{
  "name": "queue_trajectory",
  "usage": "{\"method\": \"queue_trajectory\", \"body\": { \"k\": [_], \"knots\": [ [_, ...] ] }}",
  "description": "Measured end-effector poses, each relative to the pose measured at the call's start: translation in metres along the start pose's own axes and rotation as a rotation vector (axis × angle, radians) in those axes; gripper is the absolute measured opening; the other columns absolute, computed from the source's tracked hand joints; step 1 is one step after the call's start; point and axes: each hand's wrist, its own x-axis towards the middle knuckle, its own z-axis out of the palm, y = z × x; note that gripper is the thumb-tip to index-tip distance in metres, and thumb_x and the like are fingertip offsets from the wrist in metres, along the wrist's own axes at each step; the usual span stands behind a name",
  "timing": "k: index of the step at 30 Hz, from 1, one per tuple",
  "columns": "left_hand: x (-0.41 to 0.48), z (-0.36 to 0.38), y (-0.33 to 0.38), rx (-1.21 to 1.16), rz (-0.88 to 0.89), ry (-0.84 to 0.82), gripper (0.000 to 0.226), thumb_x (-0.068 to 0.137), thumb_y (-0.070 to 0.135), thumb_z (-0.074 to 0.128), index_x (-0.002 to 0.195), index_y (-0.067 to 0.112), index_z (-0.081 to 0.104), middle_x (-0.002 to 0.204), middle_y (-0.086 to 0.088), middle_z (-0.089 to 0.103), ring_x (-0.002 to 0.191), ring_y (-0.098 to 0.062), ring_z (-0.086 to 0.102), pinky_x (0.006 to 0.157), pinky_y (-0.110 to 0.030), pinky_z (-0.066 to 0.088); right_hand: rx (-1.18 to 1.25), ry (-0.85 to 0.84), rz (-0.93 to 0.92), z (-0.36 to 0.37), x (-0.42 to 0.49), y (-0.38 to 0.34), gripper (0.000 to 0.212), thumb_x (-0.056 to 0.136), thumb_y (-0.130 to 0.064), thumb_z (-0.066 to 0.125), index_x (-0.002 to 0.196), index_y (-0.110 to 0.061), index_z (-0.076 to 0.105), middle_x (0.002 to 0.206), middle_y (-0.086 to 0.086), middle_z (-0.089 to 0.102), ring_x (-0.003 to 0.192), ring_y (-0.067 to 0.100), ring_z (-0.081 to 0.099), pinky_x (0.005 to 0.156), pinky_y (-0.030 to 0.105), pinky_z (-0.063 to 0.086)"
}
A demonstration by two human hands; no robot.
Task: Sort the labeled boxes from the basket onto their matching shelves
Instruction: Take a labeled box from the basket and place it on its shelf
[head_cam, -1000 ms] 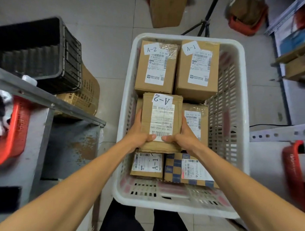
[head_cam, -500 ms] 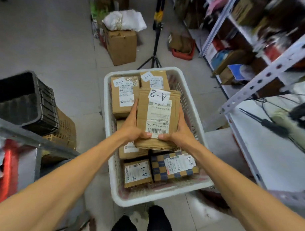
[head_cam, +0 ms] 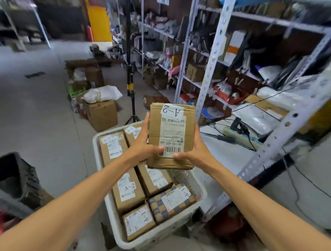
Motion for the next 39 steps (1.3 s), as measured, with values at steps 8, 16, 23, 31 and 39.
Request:
{"method": "queue_trajectory", "body": {
  "k": [8, 16, 23, 31, 39],
  "knots": [
    [-0.073, 0.066, 0.036, 0.042, 0.087, -0.007, 0.121, 0.075, -0.007, 0.073, 0.147, 0.051, -0.006, 0.140, 0.007, 0.040, 0.100, 0.012, 0.054, 0.068, -0.014, 0.054, 0.013, 0.047, -0.129, -0.035, -0.101, -0.008, 0.140, 0.057, -0.003, 0.090, 0.149, -0.036, -0.011, 0.132, -0.020, 0.045, 0.120, -0.013, 0.047, 0.094, 0.011, 0.043],
    [-0.140, 0.140, 0.041, 0.020, 0.126, -0.127, 0.122, 0.074, -0.010, 0.073, 0.150, 0.042, -0.007, 0.137, 0.009, 0.047, 0.116, -0.002, 0.056, 0.092, -0.033, 0.053, 0.039, 0.160, -0.122, -0.064, -0.211, 0.001, 0.129, 0.057, -0.014, 0.085, 0.151, -0.025, -0.002, 0.143, -0.001, 0.043, 0.132, 0.008, 0.043, 0.111, 0.038, 0.036],
    [-0.148, 0.238, 0.051, 0.057, 0.186, -0.304, 0.117, 0.075, -0.005, 0.075, 0.149, 0.043, -0.002, 0.120, 0.026, 0.049, 0.101, 0.015, 0.058, 0.077, -0.012, 0.052, -0.090, 0.385, -0.036, -0.123, -0.302, 0.026, 0.128, 0.063, -0.024, 0.085, 0.151, -0.038, -0.007, 0.143, -0.015, 0.041, 0.132, 0.005, 0.041, 0.113, 0.042, 0.034],
    [-0.119, 0.404, 0.094, -0.080, 0.253, -0.671, 0.106, 0.076, 0.004, 0.076, 0.150, 0.042, 0.011, 0.128, 0.008, 0.056, 0.109, 0.000, 0.061, 0.082, -0.023, 0.056, -0.113, 0.851, 0.136, -0.222, -0.409, 0.041, 0.128, 0.070, -0.007, 0.083, 0.151, -0.038, -0.011, 0.133, -0.018, 0.049, 0.126, 0.006, 0.048, 0.111, 0.042, 0.037],
    [-0.141, 0.565, 0.141, -0.220, 0.259, -1.166, 0.103, 0.073, 0.011, 0.078, 0.142, 0.058, 0.018, 0.127, -0.004, 0.057, 0.111, -0.025, 0.063, 0.087, -0.045, 0.056, -0.332, 1.340, 0.326, -0.276, -0.522, 0.018, 0.116, 0.071, -0.017, 0.082, 0.150, -0.039, 0.000, 0.143, -0.005, 0.045, 0.129, 0.014, 0.047, 0.104, 0.042, 0.045]
  ]
}}
